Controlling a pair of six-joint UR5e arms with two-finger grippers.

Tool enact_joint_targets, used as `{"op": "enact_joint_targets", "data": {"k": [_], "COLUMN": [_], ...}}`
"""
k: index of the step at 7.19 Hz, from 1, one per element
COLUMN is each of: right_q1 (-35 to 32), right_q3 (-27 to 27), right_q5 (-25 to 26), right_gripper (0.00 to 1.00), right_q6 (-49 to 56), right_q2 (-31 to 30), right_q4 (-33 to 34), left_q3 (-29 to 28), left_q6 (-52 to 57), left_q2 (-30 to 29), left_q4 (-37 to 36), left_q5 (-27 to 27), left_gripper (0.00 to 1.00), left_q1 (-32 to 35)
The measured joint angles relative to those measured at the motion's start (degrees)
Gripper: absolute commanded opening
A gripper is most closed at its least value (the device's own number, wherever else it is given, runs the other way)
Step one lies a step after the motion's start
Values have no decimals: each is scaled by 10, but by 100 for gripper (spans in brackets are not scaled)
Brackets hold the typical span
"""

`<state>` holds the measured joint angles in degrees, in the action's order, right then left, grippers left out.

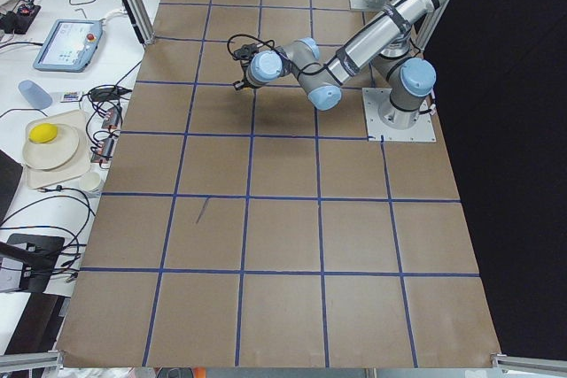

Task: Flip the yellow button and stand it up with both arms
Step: 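Lift the button with the left gripper while the right arm swings over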

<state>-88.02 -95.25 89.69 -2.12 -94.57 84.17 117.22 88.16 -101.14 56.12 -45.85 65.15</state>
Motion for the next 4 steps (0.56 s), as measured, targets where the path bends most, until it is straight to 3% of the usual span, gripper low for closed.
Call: {"op": "enact_joint_targets", "data": {"k": [1,4], "right_q1": [0,2], "right_q3": [10,97], "right_q5": [-17,-142], "right_gripper": [100,100], "right_q6": [-53,-185], "right_q2": [10,89], "right_q4": [0,0], "left_q3": [16,70], "left_q6": [3,1], "left_q2": [-1,-7], "left_q4": [9,19], "left_q5": [77,309], "left_gripper": [13,13], "left_q1": [23,91]}}
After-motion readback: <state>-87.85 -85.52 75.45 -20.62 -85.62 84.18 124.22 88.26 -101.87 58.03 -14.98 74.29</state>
